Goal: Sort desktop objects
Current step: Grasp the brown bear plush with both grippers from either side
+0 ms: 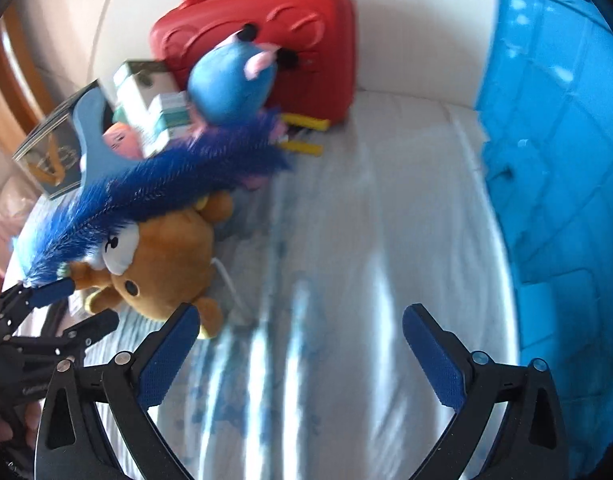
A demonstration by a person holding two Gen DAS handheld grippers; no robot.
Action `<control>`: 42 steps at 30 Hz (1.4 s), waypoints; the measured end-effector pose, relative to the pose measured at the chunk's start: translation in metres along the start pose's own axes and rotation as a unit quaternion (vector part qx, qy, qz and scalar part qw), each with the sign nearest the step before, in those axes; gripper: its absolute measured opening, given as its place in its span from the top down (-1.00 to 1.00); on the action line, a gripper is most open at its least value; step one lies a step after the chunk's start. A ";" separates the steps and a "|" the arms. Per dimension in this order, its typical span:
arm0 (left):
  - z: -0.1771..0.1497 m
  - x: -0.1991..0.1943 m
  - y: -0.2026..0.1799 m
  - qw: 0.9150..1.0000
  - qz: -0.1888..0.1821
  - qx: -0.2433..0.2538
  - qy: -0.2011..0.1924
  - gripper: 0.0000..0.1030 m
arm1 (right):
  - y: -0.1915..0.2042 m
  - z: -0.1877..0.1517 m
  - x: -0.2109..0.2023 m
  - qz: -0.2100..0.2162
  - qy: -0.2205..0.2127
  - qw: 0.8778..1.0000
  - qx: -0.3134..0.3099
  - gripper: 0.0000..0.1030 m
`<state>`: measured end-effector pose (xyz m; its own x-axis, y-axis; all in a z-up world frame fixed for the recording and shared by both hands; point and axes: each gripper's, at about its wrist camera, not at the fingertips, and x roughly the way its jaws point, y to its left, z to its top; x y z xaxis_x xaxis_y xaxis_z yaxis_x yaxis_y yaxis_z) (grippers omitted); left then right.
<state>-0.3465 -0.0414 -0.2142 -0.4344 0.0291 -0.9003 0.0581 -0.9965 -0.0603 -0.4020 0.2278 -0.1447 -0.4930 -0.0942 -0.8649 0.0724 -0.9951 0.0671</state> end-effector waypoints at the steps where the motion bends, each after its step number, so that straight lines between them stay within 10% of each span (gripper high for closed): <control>1: -0.002 -0.006 0.012 1.000 0.008 -0.013 -0.008 -0.63 | 0.010 -0.001 0.004 0.008 0.006 1.000 -0.009 -1.00; 7: -0.002 -0.050 0.071 0.994 0.040 -0.078 -0.071 -0.63 | 0.060 -0.001 0.011 0.041 0.015 0.997 -0.059 -1.00; 18: -0.016 0.007 0.061 0.998 0.067 -0.008 -0.008 -0.63 | 0.090 -0.001 0.025 0.046 0.031 0.995 -0.080 -1.00; 22: -0.016 -0.001 0.094 0.988 0.091 -0.112 -0.048 -0.37 | 0.087 -0.001 0.021 0.042 0.027 0.996 -0.080 -1.00; 27: -0.018 -0.041 0.145 0.952 0.185 -0.218 -0.104 -0.37 | 0.087 0.004 0.020 0.042 0.020 0.996 -0.072 -1.00; 36: -0.021 -0.037 0.077 0.992 0.058 -0.083 -0.077 -0.73 | 0.110 0.003 0.026 0.057 0.027 0.994 -0.088 -1.00; 42: -0.021 0.023 0.054 0.998 0.023 -0.049 -0.004 -0.73 | 0.111 0.010 0.036 0.055 0.035 0.995 -0.073 -1.00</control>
<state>-0.3349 -0.0926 -0.2471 -0.4358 -0.0182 -0.8999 0.1667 -0.9841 -0.0608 -0.4203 0.1134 -0.1632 -0.4148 -0.1943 -0.8889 0.2500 -0.9637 0.0940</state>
